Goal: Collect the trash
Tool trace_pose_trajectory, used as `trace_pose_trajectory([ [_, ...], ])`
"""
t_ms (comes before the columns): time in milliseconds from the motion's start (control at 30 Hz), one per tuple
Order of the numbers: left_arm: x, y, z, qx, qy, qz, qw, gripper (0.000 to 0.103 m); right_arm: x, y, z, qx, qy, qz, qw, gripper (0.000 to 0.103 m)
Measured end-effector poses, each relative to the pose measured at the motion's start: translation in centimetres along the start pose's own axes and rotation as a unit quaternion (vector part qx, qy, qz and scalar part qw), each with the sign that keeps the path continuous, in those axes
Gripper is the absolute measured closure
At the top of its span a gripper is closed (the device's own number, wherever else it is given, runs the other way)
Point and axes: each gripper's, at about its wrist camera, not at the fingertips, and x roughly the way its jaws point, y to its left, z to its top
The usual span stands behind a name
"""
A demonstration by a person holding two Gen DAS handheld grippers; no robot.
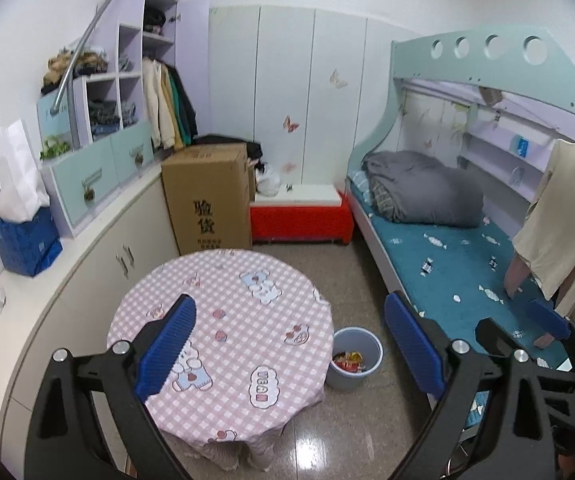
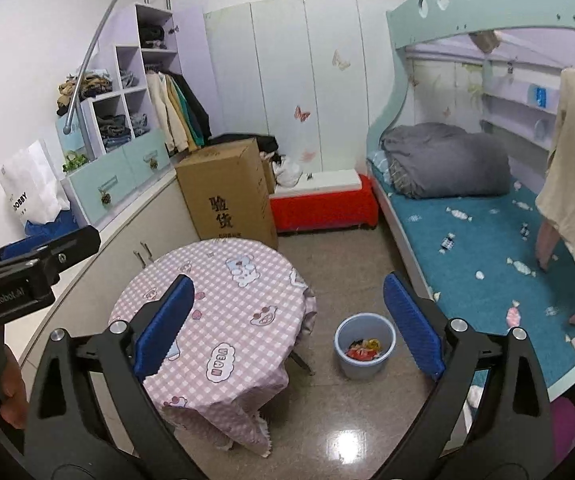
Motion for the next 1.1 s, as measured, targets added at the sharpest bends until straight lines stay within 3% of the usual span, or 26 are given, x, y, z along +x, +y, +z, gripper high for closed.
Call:
trace_pose_trajectory([
  [567,-4.7,-1.5,-0.4,0.023,-0.049,-0.007,0.9985,0.008,-4.4,1.1,-0.3,-0.013,-0.048,-0.016,0.999,0.008],
  [1100,-4.9,-1.1,-0.4,0.029,-0.059,-0.02,0.9976,0.008,-4.7,1.4,-0.3,-0.012,-0.049,-0.019,0.999,0.007],
])
